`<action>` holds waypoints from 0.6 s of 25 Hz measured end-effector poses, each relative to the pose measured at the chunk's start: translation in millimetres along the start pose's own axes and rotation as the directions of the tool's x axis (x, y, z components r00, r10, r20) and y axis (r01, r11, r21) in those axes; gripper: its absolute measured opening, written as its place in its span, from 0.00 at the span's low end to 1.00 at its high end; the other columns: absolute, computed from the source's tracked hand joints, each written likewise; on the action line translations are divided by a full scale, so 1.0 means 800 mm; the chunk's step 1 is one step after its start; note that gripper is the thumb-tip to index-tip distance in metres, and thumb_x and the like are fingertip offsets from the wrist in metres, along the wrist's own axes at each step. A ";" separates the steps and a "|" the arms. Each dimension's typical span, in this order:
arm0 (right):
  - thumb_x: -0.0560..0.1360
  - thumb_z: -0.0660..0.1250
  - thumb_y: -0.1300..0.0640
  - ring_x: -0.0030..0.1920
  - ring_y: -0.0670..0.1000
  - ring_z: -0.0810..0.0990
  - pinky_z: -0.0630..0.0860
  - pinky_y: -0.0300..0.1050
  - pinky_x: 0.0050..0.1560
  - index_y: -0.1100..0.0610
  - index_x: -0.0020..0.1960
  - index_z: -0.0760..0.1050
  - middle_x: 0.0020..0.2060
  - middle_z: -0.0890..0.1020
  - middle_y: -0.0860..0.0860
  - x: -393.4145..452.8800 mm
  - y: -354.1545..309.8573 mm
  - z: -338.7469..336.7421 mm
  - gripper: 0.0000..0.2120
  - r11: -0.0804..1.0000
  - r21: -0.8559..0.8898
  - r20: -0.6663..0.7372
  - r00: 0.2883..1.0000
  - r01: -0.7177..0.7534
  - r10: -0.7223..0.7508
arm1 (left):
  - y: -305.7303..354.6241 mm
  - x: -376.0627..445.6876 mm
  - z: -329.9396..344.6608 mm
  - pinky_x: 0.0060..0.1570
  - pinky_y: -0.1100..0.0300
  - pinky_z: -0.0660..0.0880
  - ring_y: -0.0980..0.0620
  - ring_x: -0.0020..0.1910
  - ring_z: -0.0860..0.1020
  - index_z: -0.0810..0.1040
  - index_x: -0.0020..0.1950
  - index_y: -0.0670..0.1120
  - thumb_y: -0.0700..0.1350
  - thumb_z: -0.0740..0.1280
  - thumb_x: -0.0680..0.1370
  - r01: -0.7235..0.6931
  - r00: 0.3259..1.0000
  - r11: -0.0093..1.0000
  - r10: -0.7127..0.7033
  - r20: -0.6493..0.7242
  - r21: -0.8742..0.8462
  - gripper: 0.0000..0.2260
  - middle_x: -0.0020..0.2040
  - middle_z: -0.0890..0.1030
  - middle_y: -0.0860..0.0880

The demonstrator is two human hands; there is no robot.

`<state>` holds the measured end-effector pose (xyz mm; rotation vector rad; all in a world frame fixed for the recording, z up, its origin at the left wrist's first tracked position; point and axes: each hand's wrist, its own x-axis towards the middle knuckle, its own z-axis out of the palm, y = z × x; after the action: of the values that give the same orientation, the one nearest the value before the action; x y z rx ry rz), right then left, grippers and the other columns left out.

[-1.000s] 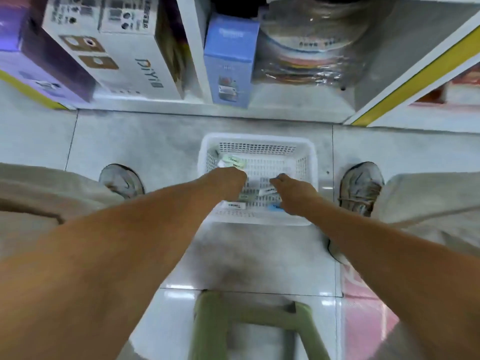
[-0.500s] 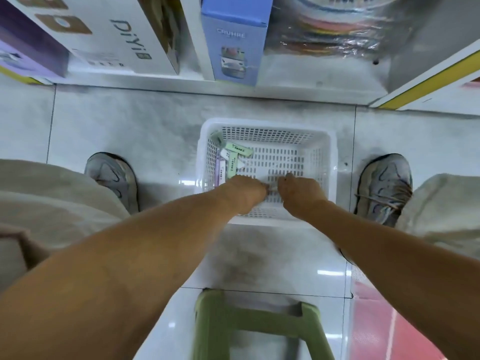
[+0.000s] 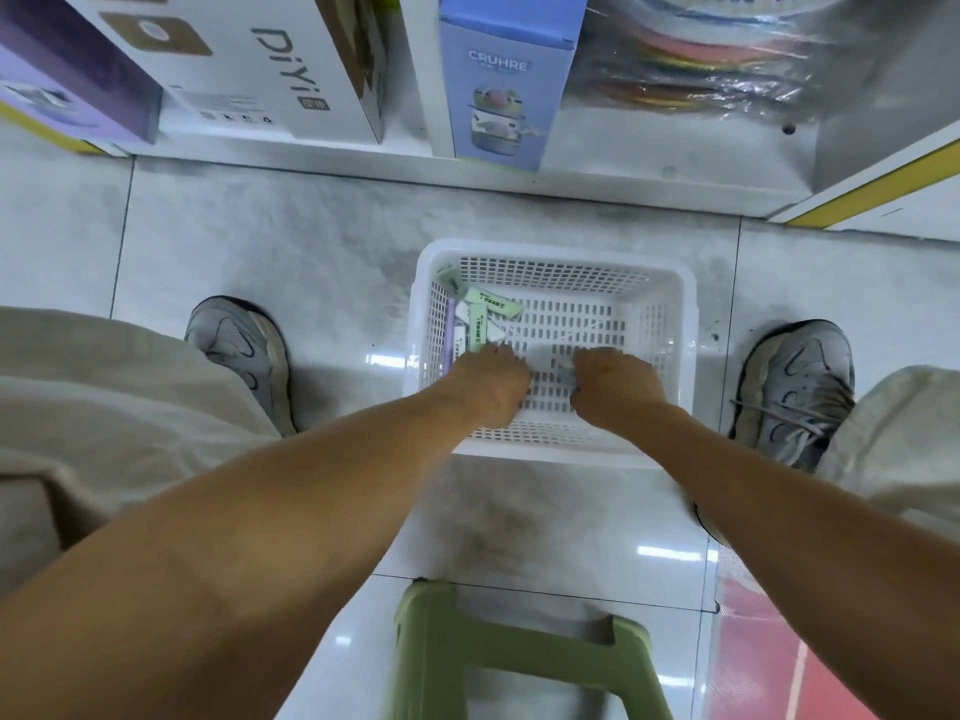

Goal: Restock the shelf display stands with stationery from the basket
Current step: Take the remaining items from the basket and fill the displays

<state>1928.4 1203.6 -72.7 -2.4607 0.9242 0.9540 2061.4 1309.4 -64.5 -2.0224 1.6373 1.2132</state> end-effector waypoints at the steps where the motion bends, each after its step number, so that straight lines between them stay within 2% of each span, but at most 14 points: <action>1: 0.76 0.67 0.56 0.41 0.52 0.80 0.77 0.43 0.38 0.56 0.45 0.72 0.41 0.79 0.51 0.005 -0.001 -0.007 0.04 0.988 0.154 0.000 0.999 -0.033 0.033 | -0.003 0.001 -0.002 0.51 0.53 0.76 0.45 0.54 0.76 0.71 0.63 0.40 0.38 0.67 0.76 0.043 0.999 0.975 -0.044 -0.003 -0.218 0.17 0.57 0.76 0.42; 2: 0.75 0.69 0.56 0.37 0.49 0.79 0.74 0.41 0.34 0.56 0.41 0.73 0.36 0.79 0.50 0.008 -0.004 -0.016 0.07 0.936 0.347 0.013 0.998 -0.060 0.059 | -0.006 -0.001 -0.006 0.48 0.56 0.78 0.45 0.54 0.78 0.68 0.65 0.40 0.36 0.67 0.76 0.091 0.994 0.871 -0.105 -0.002 -0.484 0.18 0.57 0.76 0.42; 3: 0.74 0.72 0.58 0.33 0.47 0.78 0.72 0.39 0.31 0.56 0.38 0.75 0.32 0.79 0.50 0.009 -0.008 -0.025 0.09 0.836 0.544 0.040 0.997 -0.073 0.061 | -0.007 -0.003 -0.012 0.42 0.57 0.80 0.46 0.51 0.79 0.67 0.64 0.40 0.35 0.67 0.76 0.114 0.989 0.691 -0.149 0.014 -0.714 0.17 0.54 0.77 0.42; 4: 0.73 0.74 0.60 0.29 0.45 0.78 0.72 0.38 0.29 0.56 0.36 0.77 0.29 0.80 0.49 0.005 -0.014 -0.035 0.09 0.721 0.689 0.060 0.998 -0.065 0.033 | -0.006 -0.009 -0.019 0.38 0.58 0.80 0.46 0.48 0.80 0.69 0.61 0.39 0.33 0.67 0.76 0.107 0.984 0.487 -0.177 0.022 -0.867 0.15 0.52 0.79 0.43; 5: 0.72 0.76 0.62 0.28 0.45 0.78 0.73 0.39 0.29 0.57 0.36 0.79 0.27 0.81 0.49 0.001 -0.021 -0.044 0.09 0.624 0.780 0.065 0.998 -0.041 -0.016 | -0.006 -0.013 -0.023 0.37 0.55 0.81 0.46 0.47 0.81 0.72 0.59 0.38 0.32 0.66 0.75 0.082 0.978 0.317 -0.208 0.015 -0.945 0.13 0.49 0.80 0.43; 6: 0.71 0.77 0.63 0.30 0.47 0.80 0.78 0.42 0.32 0.60 0.37 0.80 0.29 0.83 0.52 -0.001 -0.029 -0.051 0.07 0.576 0.817 0.061 0.996 -0.017 -0.057 | -0.007 -0.017 -0.026 0.37 0.54 0.80 0.45 0.45 0.81 0.75 0.56 0.38 0.31 0.65 0.75 0.068 0.971 0.178 -0.237 0.024 -0.982 0.11 0.46 0.81 0.44; 7: 0.71 0.77 0.64 0.34 0.53 0.83 0.82 0.47 0.38 0.63 0.40 0.81 0.33 0.84 0.56 -0.002 -0.038 -0.056 0.06 0.574 0.819 0.048 0.995 0.010 -0.085 | -0.005 -0.022 -0.027 0.37 0.53 0.79 0.47 0.41 0.81 0.77 0.52 0.39 0.31 0.63 0.74 0.049 0.963 0.052 -0.267 0.033 -0.997 0.09 0.41 0.81 0.46; 9: 0.71 0.77 0.65 0.44 0.62 0.85 0.82 0.58 0.51 0.68 0.45 0.81 0.40 0.85 0.64 -0.005 -0.055 -0.063 0.08 0.671 0.739 0.034 0.991 0.061 -0.128 | -0.002 -0.030 -0.025 0.36 0.55 0.77 0.49 0.35 0.79 0.75 0.44 0.44 0.39 0.62 0.75 0.042 0.949 -0.137 -0.305 0.082 -0.990 0.03 0.33 0.80 0.50; 10: 0.71 0.75 0.66 0.46 0.63 0.85 0.82 0.59 0.53 0.68 0.46 0.81 0.41 0.85 0.65 -0.007 -0.061 -0.064 0.07 0.674 0.734 0.039 0.986 0.082 -0.162 | -0.002 -0.032 -0.022 0.36 0.55 0.78 0.49 0.35 0.81 0.76 0.44 0.44 0.46 0.64 0.77 0.049 0.939 -0.130 -0.333 0.090 -0.990 0.06 0.34 0.82 0.49; 11: 0.71 0.74 0.69 0.47 0.63 0.85 0.82 0.58 0.53 0.69 0.47 0.82 0.42 0.85 0.66 -0.009 -0.064 -0.066 0.06 0.593 0.800 0.056 0.974 0.088 -0.219 | -0.004 -0.033 -0.016 0.38 0.55 0.81 0.49 0.37 0.83 0.78 0.47 0.44 0.52 0.66 0.77 0.053 0.922 -0.103 -0.377 0.089 -0.993 0.10 0.38 0.84 0.48; 12: 0.71 0.71 0.73 0.48 0.63 0.85 0.83 0.54 0.53 0.69 0.48 0.82 0.44 0.84 0.67 -0.010 -0.064 -0.069 0.06 0.443 0.895 0.081 0.962 0.044 -0.260 | -0.007 -0.033 -0.009 0.40 0.56 0.82 0.50 0.39 0.85 0.80 0.50 0.45 0.54 0.69 0.76 0.034 0.893 -0.081 -0.446 0.067 -0.996 0.13 0.42 0.85 0.47; 13: 0.71 0.68 0.77 0.49 0.63 0.85 0.83 0.50 0.52 0.69 0.48 0.81 0.46 0.84 0.68 -0.010 -0.063 -0.070 0.09 0.295 0.955 0.115 0.958 -0.034 -0.262 | -0.008 -0.034 -0.004 0.39 0.56 0.82 0.50 0.40 0.85 0.80 0.53 0.46 0.52 0.72 0.75 -0.004 0.859 -0.075 -0.512 0.035 -0.997 0.13 0.45 0.85 0.48; 14: 0.71 0.66 0.79 0.49 0.63 0.85 0.84 0.49 0.51 0.69 0.49 0.82 0.49 0.83 0.69 -0.007 -0.063 -0.069 0.12 0.241 0.967 0.135 0.968 -0.082 -0.210 | -0.008 -0.036 0.000 0.39 0.56 0.82 0.50 0.41 0.84 0.79 0.56 0.46 0.48 0.72 0.75 -0.035 0.820 -0.028 -0.573 -0.013 -0.999 0.12 0.47 0.85 0.48; 15: 0.72 0.64 0.78 0.49 0.62 0.85 0.83 0.49 0.51 0.66 0.49 0.82 0.51 0.83 0.68 0.002 -0.064 -0.068 0.13 0.313 0.947 0.112 0.989 -0.077 -0.095 | -0.007 -0.038 0.003 0.40 0.55 0.82 0.49 0.43 0.83 0.77 0.57 0.45 0.44 0.71 0.76 -0.026 0.772 0.115 -0.629 -0.093 -0.993 0.11 0.49 0.83 0.48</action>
<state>1989.4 1212.3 -30.7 -1.2971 0.9961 0.3220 2065.3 1333.6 -45.1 -3.4837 0.0722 1.8984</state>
